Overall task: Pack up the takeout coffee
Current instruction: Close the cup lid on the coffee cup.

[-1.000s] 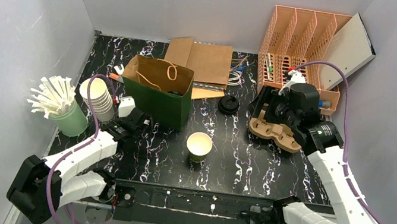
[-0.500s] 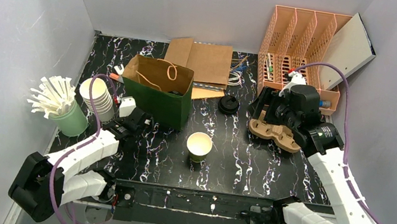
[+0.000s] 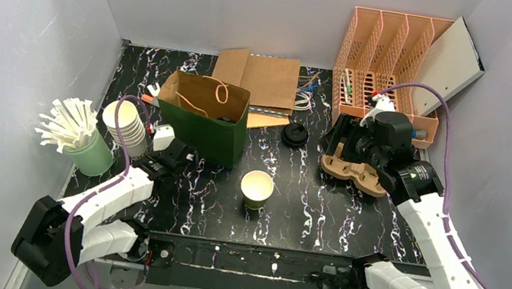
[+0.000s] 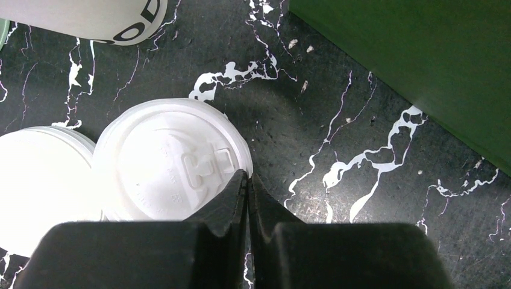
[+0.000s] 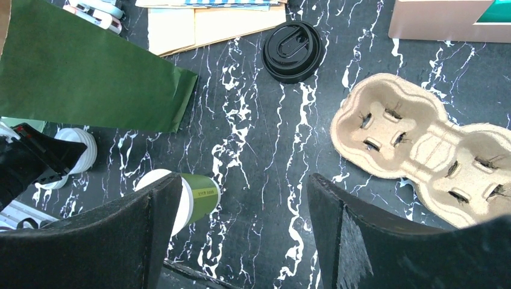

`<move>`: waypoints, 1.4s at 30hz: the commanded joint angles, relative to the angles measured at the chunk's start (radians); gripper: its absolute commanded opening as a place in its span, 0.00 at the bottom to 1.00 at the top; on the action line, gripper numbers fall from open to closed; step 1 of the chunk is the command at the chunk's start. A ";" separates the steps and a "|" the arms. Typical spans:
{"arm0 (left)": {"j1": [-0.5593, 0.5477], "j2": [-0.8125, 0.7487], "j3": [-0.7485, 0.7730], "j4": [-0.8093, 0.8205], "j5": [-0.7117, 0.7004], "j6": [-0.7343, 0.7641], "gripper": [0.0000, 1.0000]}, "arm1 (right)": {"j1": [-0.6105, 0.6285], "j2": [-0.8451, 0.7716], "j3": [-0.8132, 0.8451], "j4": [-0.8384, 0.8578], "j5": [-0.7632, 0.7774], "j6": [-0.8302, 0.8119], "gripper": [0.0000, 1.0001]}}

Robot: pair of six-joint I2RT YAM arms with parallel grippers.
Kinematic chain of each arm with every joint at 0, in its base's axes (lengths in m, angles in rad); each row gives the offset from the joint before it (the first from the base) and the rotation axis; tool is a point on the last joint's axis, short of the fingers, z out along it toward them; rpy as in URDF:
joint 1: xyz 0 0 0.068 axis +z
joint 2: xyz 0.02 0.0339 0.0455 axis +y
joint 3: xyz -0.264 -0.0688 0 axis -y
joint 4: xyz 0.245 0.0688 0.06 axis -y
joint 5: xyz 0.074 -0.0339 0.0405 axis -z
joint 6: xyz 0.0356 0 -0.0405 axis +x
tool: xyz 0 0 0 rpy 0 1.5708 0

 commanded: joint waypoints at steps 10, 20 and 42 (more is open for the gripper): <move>0.006 -0.124 0.169 -0.153 0.013 0.008 0.00 | -0.001 -0.030 -0.014 0.048 0.028 -0.002 0.84; 0.006 -0.177 0.281 -0.239 0.171 0.020 0.00 | -0.001 -0.030 -0.021 0.052 0.020 -0.002 0.84; 0.006 -0.283 0.376 -0.173 0.942 -0.123 0.00 | -0.001 -0.066 -0.106 0.237 -0.582 0.064 0.82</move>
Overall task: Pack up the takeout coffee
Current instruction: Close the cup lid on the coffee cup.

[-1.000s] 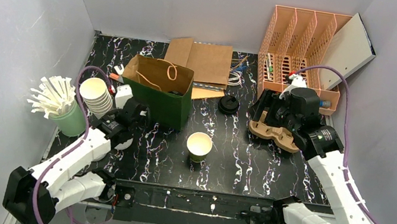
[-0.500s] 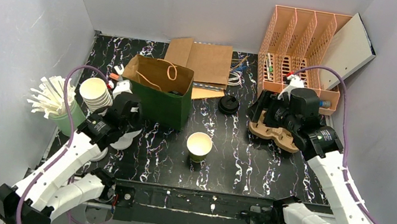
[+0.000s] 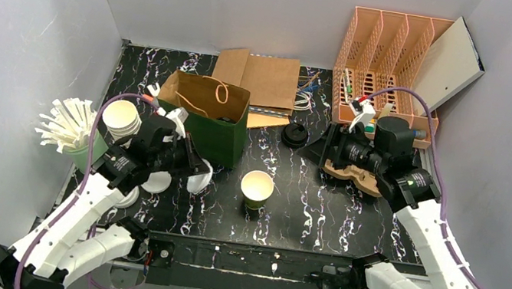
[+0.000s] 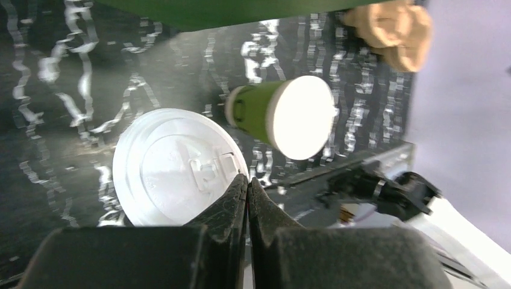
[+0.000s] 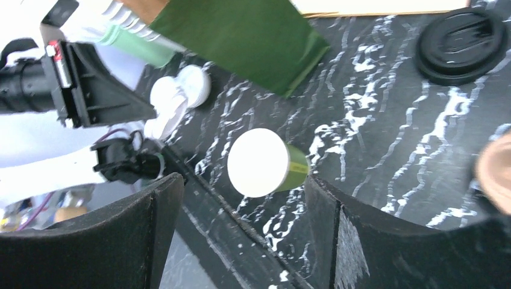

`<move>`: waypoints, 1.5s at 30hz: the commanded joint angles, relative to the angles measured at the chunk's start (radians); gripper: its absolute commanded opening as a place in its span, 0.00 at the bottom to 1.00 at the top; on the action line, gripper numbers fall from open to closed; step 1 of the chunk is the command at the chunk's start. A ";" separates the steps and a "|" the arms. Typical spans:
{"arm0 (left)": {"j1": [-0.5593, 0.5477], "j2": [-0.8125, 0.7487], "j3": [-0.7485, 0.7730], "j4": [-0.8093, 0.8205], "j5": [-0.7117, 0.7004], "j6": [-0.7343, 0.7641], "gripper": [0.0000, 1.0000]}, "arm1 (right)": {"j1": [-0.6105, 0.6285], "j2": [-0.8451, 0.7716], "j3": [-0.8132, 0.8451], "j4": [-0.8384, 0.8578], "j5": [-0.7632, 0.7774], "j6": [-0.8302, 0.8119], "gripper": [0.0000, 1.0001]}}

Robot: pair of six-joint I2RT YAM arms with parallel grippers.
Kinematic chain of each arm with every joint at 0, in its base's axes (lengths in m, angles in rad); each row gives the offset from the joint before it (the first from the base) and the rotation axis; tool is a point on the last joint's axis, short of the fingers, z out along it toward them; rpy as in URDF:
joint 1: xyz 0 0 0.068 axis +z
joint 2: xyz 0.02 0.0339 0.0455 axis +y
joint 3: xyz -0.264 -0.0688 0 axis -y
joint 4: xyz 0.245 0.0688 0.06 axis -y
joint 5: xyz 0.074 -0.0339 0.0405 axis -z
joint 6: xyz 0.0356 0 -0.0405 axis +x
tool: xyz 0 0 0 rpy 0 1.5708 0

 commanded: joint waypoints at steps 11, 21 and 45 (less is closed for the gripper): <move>0.005 -0.089 -0.031 0.642 0.347 -0.404 0.00 | 0.000 -0.073 -0.193 0.431 -0.389 0.217 0.97; -0.041 -0.029 -0.058 1.021 0.325 -0.577 0.00 | 0.044 -0.068 -0.267 0.761 -0.394 0.441 0.98; -0.243 0.118 -0.021 1.189 0.165 -0.493 0.00 | 0.241 -0.045 -0.242 0.817 0.069 0.688 0.98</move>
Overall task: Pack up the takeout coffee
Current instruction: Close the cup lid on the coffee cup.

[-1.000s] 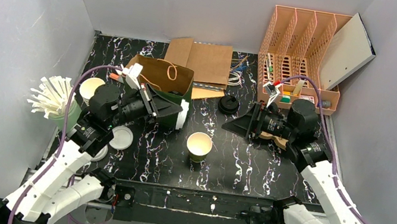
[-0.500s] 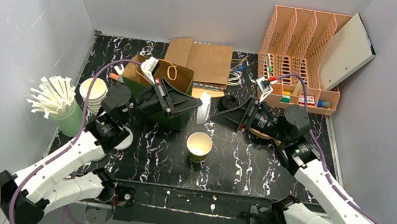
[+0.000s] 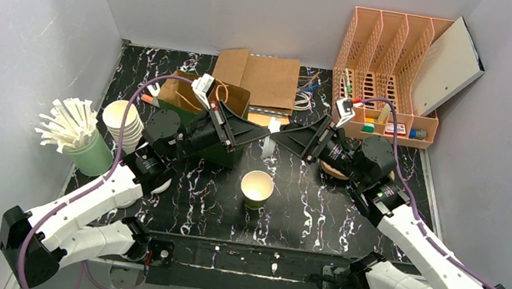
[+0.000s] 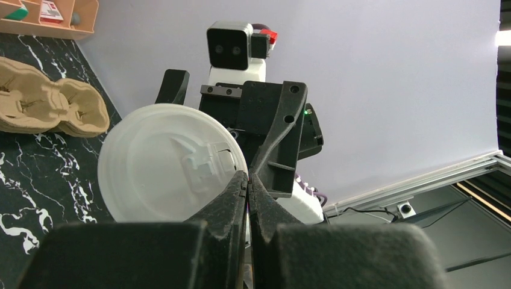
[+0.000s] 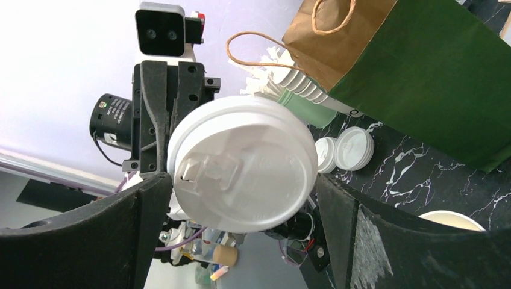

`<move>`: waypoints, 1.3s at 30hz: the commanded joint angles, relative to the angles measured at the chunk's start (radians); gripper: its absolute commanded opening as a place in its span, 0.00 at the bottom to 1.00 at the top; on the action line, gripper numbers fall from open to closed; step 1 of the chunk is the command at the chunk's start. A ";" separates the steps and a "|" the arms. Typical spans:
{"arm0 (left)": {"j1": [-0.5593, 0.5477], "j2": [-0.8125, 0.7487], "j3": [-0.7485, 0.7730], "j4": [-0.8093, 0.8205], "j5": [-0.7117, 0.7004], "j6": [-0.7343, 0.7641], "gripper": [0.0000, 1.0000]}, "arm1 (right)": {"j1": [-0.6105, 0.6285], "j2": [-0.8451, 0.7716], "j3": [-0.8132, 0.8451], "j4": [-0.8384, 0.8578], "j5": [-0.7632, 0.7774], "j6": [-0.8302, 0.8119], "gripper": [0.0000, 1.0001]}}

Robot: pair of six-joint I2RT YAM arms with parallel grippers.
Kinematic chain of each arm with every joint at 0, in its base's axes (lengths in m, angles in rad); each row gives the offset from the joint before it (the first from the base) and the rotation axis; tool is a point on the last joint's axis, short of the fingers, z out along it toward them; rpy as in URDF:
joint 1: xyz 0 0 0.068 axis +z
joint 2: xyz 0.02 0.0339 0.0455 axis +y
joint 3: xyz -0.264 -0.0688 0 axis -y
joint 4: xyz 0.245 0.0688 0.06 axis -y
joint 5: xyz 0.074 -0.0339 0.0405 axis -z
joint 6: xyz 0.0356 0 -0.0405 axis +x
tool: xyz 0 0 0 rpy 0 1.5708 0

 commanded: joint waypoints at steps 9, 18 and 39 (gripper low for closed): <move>-0.007 -0.023 0.023 0.070 0.000 0.016 0.00 | 0.004 -0.021 0.017 0.057 0.033 0.121 0.98; -0.006 -0.037 0.013 0.087 0.007 0.013 0.00 | 0.004 -0.006 0.021 0.071 -0.002 0.173 0.98; -0.016 -0.021 -0.005 0.124 0.007 0.005 0.00 | 0.007 0.009 0.019 0.119 -0.032 0.226 0.96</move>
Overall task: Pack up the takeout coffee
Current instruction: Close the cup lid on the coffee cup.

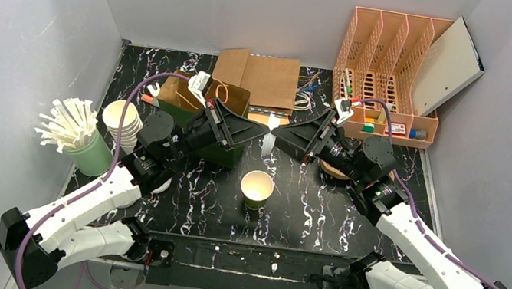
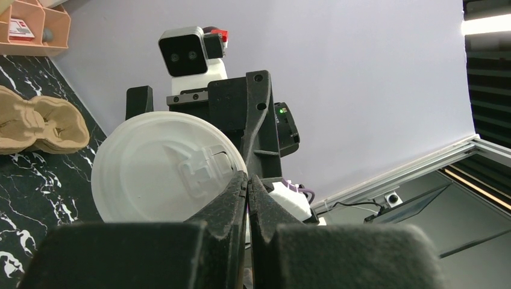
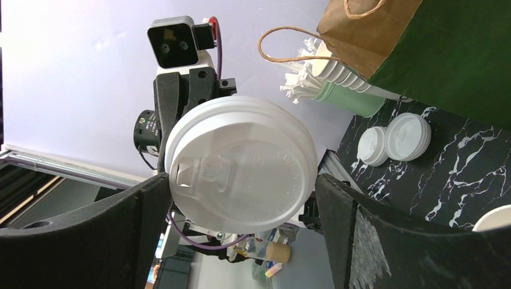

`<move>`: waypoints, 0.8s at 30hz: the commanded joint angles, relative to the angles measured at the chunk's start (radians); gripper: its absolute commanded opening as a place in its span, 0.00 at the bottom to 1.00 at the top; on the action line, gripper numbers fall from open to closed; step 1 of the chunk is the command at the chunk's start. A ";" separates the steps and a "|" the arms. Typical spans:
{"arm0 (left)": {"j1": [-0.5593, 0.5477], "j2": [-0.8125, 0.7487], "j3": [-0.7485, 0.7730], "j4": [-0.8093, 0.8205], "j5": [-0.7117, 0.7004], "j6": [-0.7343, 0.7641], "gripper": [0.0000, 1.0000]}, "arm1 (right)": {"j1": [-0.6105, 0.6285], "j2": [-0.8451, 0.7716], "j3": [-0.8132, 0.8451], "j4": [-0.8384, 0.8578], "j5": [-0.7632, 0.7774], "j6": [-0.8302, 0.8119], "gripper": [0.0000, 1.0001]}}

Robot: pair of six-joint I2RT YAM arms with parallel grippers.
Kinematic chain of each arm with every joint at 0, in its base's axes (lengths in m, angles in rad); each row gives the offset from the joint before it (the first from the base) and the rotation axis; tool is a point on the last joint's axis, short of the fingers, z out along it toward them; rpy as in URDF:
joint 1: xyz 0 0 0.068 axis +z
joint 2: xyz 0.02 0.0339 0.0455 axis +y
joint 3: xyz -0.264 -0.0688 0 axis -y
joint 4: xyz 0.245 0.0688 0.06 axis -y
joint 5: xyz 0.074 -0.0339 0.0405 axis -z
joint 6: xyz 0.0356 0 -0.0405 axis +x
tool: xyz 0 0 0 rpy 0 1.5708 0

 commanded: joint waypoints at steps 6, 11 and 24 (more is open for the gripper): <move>-0.013 -0.006 -0.011 0.057 -0.006 0.012 0.00 | 0.006 -0.011 0.019 0.059 -0.013 0.028 0.91; -0.014 -0.009 -0.020 0.058 -0.016 0.015 0.01 | 0.006 -0.025 0.021 0.049 0.000 0.023 0.85; -0.014 -0.113 0.065 -0.370 -0.165 0.210 0.53 | 0.006 -0.072 0.028 -0.190 0.104 -0.176 0.84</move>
